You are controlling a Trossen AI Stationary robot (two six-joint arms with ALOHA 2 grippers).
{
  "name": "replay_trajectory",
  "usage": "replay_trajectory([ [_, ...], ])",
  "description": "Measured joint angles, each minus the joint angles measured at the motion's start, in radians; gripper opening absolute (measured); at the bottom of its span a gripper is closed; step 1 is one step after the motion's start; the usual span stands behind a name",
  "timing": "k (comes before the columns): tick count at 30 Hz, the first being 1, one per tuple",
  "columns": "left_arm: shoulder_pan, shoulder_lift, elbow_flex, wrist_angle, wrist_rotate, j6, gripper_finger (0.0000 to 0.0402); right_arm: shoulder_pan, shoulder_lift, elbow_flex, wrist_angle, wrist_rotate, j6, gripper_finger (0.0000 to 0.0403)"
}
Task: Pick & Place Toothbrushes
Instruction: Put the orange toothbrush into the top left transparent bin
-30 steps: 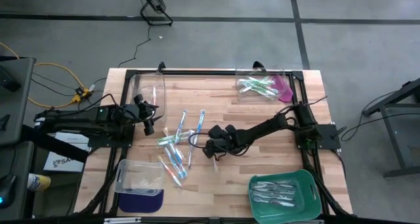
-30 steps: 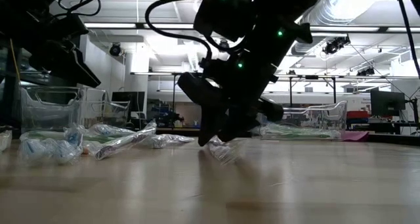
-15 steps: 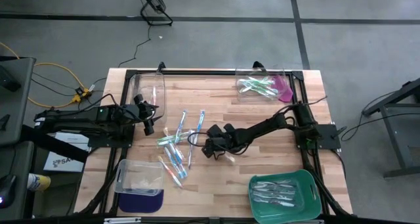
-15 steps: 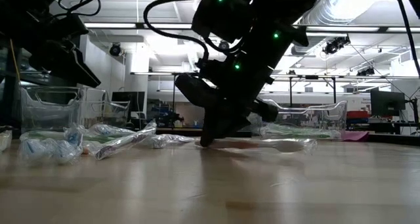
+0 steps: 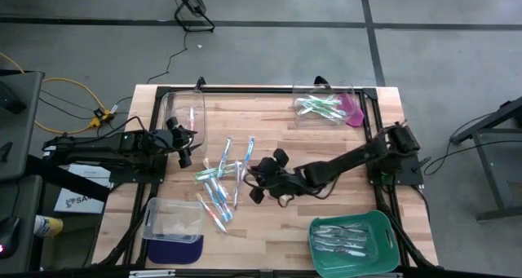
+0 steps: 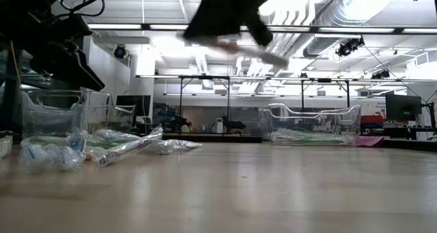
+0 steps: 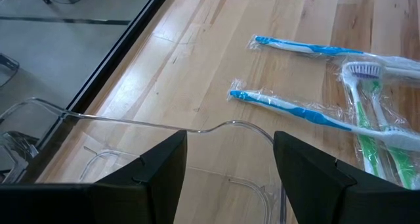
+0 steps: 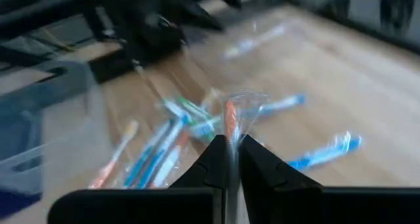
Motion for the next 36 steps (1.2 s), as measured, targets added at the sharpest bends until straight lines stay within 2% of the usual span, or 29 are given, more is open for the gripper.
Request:
replay_trajectory([
  [4,0.0,0.0,0.0,0.0,0.0,0.0,0.0221,0.033,-0.047,0.0,0.142,0.005,-0.186,0.0015],
  [8,0.0,0.0,0.0,0.0,0.0,0.0,0.0221,0.052,-0.081,0.0,0.246,-0.08,-0.349,0.0015],
  [14,0.0,0.0,0.0,0.001,0.011,-0.006,0.0221,0.037,-0.099,0.0,0.301,-0.225,-0.409,0.0015],
  [17,0.0,0.001,-0.003,0.039,0.066,0.002,0.0221,0.016,-0.099,0.0,0.301,-0.28,-0.424,0.0015],
  [20,0.0,0.002,-0.016,0.187,0.154,0.055,0.0221,-0.005,-0.099,0.0,0.302,-0.302,-0.424,0.0015],
  [26,0.0,0.015,-0.132,0.666,0.371,0.179,0.0221,-0.039,-0.099,0.0,0.385,-0.302,-0.487,0.0015],
  [29,0.0,0.031,-0.17,0.825,0.406,0.186,0.0221,-0.049,-0.099,0.0,0.476,-0.303,-0.542,0.0015],
  [33,0.0,0.069,-0.179,0.92,0.414,0.185,0.0221,-0.055,-0.096,0.0,0.637,-0.309,-0.629,0.0015],
  [36,0.0,0.113,-0.179,0.989,0.44,0.184,0.0221,-0.068,-0.096,0.0,0.719,-0.365,-0.675,0.0015],
])
